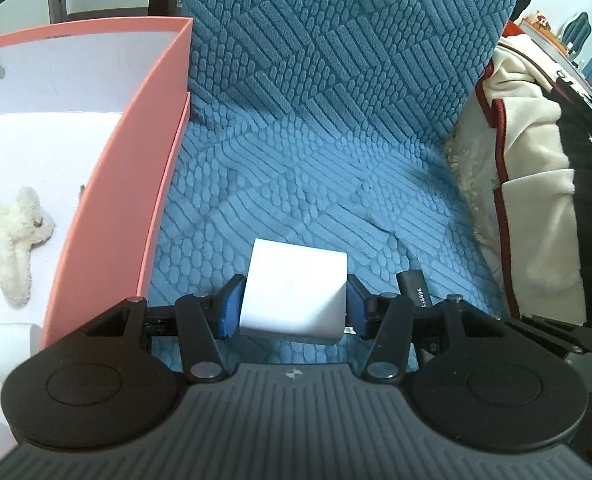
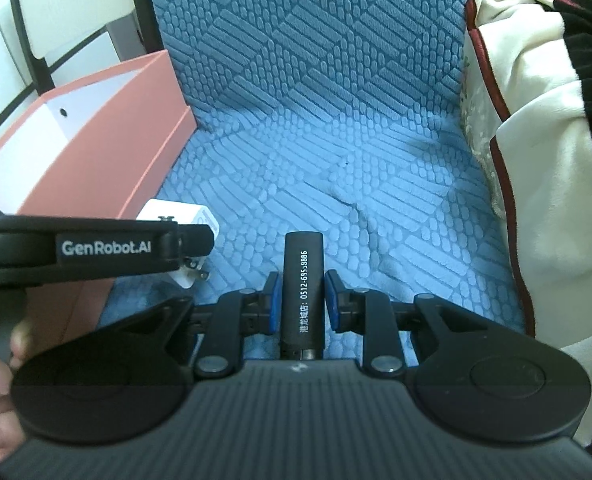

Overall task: Organize rigid objects
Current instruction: 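Carry the white charger and black USB stick with both tools over the pink box, then open both tools to drop the charger and USB stick into the pink box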

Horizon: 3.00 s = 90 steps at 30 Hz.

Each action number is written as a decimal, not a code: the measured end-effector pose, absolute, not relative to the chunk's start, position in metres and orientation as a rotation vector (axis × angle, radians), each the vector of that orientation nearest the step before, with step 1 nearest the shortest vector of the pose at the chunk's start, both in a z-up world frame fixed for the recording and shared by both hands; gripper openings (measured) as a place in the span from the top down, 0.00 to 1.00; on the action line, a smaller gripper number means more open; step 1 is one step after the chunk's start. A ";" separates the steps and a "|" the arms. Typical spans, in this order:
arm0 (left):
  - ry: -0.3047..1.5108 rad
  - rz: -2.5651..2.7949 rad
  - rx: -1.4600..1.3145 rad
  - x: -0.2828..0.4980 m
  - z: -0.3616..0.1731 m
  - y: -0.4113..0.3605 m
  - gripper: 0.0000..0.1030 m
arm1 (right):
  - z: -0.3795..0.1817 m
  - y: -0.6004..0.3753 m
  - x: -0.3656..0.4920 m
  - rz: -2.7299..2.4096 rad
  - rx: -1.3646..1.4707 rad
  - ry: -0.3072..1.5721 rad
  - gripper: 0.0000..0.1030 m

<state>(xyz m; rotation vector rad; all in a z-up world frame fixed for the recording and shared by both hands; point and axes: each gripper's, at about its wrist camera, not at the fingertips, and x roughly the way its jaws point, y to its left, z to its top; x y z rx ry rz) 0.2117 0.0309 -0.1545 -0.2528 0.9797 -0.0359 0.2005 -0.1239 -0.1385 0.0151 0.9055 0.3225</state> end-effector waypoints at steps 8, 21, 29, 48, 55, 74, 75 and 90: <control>0.998 -0.032 -0.258 0.189 -0.160 0.035 0.43 | -0.125 -0.131 0.187 0.346 0.043 0.900 0.74; 0.951 -0.061 -0.275 0.174 -0.128 0.042 0.43 | -0.096 -0.133 0.176 0.344 0.054 0.878 0.74; 0.912 -0.071 -0.270 0.175 -0.098 0.055 0.43 | -0.075 -0.127 0.173 0.358 0.055 0.854 0.74; 0.813 -0.047 -0.280 0.176 -0.021 0.116 0.43 | 0.014 -0.080 0.177 0.463 0.019 0.697 0.74; 0.785 -0.031 -0.276 0.173 0.001 0.150 0.43 | 0.033 -0.049 0.174 0.513 -0.005 0.667 0.74; 0.869 0.085 -0.336 0.138 -0.061 0.252 0.43 | -0.019 0.059 0.168 0.644 -0.047 0.782 0.74; 0.876 0.092 -0.343 0.137 -0.067 0.256 0.43 | -0.025 0.064 0.169 0.646 -0.051 0.794 0.74; 0.949 0.165 -0.410 0.121 -0.124 0.291 0.43 | -0.084 0.105 0.168 0.646 -0.153 0.885 0.73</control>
